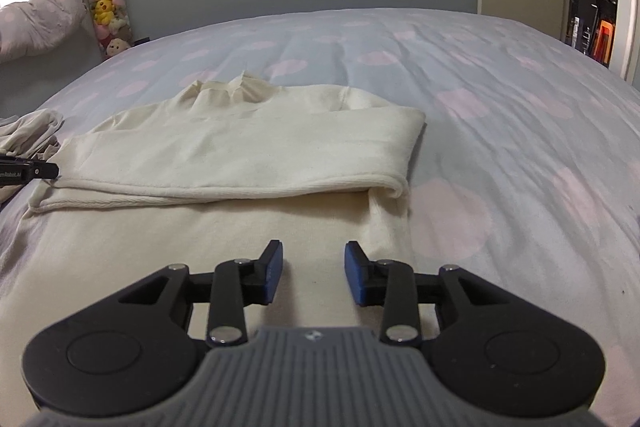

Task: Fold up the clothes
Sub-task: 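Grasp the sweater hem with the left gripper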

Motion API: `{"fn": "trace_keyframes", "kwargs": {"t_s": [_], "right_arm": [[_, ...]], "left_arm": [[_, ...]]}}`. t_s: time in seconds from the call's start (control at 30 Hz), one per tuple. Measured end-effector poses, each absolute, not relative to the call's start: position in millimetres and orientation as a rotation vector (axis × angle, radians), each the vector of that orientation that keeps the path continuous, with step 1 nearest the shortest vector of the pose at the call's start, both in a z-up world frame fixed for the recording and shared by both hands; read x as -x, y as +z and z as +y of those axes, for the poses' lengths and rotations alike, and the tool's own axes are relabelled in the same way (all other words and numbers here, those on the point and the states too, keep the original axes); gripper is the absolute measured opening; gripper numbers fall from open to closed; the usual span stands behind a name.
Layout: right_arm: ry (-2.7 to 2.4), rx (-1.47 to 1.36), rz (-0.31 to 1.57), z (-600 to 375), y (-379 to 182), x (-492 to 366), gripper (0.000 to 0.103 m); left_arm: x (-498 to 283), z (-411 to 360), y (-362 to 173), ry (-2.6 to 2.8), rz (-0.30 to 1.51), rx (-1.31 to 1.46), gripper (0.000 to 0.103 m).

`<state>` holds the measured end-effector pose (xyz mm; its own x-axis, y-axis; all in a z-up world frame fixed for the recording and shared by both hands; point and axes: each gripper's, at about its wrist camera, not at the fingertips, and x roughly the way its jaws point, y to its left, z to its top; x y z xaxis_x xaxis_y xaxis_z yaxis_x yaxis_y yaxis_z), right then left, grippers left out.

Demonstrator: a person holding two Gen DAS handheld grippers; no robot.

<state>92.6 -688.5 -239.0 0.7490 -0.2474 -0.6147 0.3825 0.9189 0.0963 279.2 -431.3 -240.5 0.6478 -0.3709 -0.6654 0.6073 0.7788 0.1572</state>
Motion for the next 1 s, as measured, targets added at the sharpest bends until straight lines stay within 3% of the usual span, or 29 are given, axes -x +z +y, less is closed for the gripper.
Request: {"fn": "trace_keyframes", "kwargs": {"t_s": [0.27,0.63,0.7,1.0], "right_arm": [[-0.344,-0.203,0.640,-685.2,-239.8,-93.1,0.040],[-0.463,-0.060,0.680,-703.5,-236.4,-109.1,0.037],[-0.484,-0.044,0.687,-710.0,-235.7,-112.7,0.036],[-0.516,-0.035,0.692,-727.0,-228.6,-137.9,0.033]], "left_arm": [[-278.3,-434.4,-241.3,-0.583,0.694,-0.388,0.016],[-308.6,-403.5,-246.3,-0.584,0.819,-0.059,0.015],[-310.6,-399.3,-244.4,-0.596,0.817,-0.012,0.003],[-312.6,-384.9,-217.1,-0.594,0.723,0.117,0.003]]}}
